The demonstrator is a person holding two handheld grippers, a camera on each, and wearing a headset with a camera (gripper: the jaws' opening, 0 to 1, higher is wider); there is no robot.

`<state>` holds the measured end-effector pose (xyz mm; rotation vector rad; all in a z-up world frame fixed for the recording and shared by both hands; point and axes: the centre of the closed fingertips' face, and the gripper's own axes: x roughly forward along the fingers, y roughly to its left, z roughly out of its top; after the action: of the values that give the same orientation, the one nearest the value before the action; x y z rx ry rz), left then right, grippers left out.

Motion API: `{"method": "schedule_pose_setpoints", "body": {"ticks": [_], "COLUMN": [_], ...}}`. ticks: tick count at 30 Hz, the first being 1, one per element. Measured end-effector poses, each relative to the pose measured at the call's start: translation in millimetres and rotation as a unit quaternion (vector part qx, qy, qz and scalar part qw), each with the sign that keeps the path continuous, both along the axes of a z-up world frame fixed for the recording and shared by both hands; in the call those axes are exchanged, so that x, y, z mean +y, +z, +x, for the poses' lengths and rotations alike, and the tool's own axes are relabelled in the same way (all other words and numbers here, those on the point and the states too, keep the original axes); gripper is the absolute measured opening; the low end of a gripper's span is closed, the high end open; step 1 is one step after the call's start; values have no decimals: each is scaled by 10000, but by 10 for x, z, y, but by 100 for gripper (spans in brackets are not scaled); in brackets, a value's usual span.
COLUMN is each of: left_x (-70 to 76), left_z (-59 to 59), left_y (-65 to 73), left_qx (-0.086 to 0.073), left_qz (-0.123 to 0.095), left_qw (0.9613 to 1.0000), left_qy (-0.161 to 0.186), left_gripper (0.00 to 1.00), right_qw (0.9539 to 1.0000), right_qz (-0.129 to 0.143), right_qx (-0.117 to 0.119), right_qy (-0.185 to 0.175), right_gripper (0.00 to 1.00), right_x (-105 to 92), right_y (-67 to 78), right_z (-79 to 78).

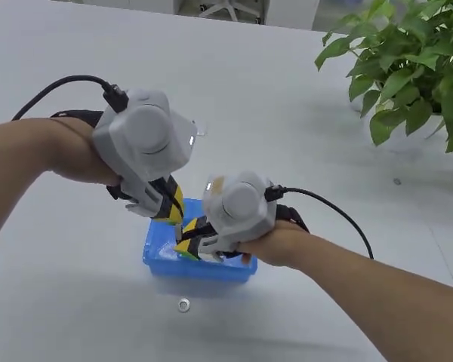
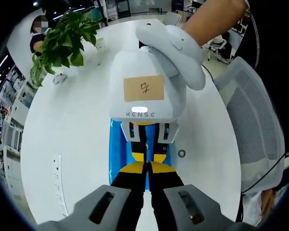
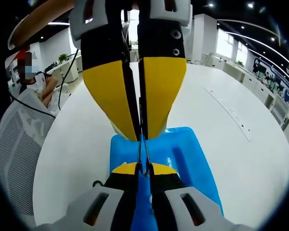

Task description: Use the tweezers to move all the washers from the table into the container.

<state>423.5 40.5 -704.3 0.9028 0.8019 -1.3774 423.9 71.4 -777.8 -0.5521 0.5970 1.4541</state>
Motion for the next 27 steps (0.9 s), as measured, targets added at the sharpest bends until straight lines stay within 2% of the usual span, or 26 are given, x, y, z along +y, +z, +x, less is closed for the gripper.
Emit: {"method": "schedule_pose_setpoints", "body": {"ticks": [13,27], "left_x": [13,-29], "left_z": [-28,-133], "left_y": [33,224], "left_qx": [-38,-222], "left_qz": [17,22], "left_qw": [10000,9997], "left_qy": [-4,-26], "left_gripper": [5,5], "right_qw": [10000,9996], "right_qz": [41,116], "right_qx": [-47,-239], "right_qy": [-12,-34], "right_gripper": [11,11], "right_x": [9,-29], "right_y": [39,227], "right_z": [-10,-86]}}
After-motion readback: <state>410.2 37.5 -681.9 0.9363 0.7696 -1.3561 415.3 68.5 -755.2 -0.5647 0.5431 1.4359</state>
